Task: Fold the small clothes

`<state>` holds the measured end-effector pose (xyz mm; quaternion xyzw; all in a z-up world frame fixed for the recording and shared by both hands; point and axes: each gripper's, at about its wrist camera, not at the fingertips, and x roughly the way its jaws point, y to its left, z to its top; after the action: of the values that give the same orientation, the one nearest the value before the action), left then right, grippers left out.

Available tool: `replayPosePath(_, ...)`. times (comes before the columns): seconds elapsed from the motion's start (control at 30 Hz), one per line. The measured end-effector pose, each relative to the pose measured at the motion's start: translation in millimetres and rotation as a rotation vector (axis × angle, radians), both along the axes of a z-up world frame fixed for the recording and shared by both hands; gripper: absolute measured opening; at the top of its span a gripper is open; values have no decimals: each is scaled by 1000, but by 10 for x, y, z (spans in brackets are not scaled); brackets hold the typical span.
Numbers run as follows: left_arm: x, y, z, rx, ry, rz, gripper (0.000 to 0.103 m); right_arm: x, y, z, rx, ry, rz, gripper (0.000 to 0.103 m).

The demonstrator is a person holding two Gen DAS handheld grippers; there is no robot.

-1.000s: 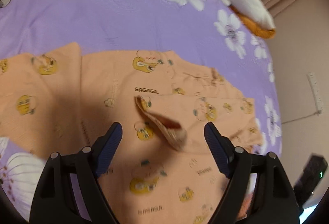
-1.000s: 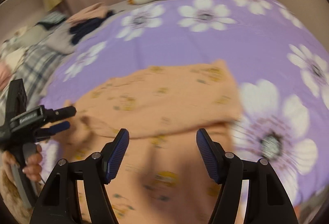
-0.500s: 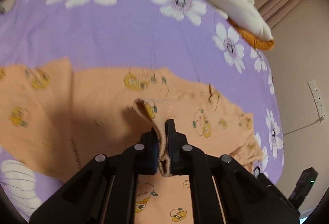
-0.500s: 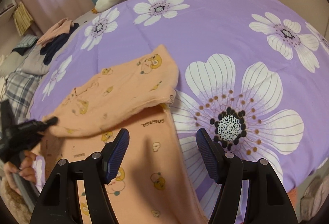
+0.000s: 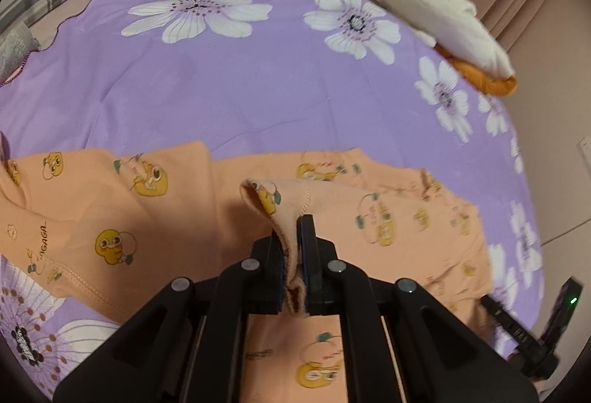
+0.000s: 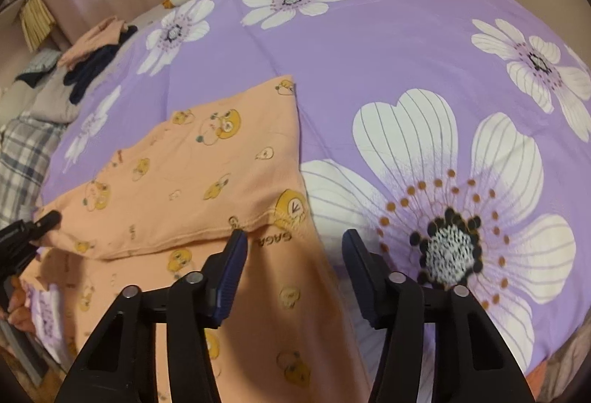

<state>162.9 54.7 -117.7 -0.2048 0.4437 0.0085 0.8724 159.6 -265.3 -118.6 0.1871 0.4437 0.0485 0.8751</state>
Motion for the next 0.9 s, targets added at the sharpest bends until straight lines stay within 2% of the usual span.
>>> replayPosePath(0.07,6,14,-61,-2,14,1,7,61,20,-26,-19,3,3,47)
replayPosePath(0.13,19,32,-121,7,28,9,7,95,46,-34,-40,1,10,36)
replayPosePath(0.17,14,33,-137,11,34,9,7,108,58,-37,-58,2,13,21)
replayPosePath(0.2,16,38,-153,13,39,8,7,118,63,-35,-74,5,16,12)
replayPosePath(0.33,1,31,-182,29,40,-1,8,37,-44,92,-16,-31,15,9)
replayPosePath(0.43,19,59,-272,22,79,8,9,16,-137,142,34,-38,6,8)
replayPosePath(0.6,17,48,-354,32,86,7,11,61,-94,-95,-6,34,-7,8)
replayPosePath(0.73,36,49,-382,36,90,4,12,70,-48,-100,-34,38,-4,7)
replayPosePath(0.9,35,65,-399,21,92,14,13,96,-67,-122,-19,49,-2,7)
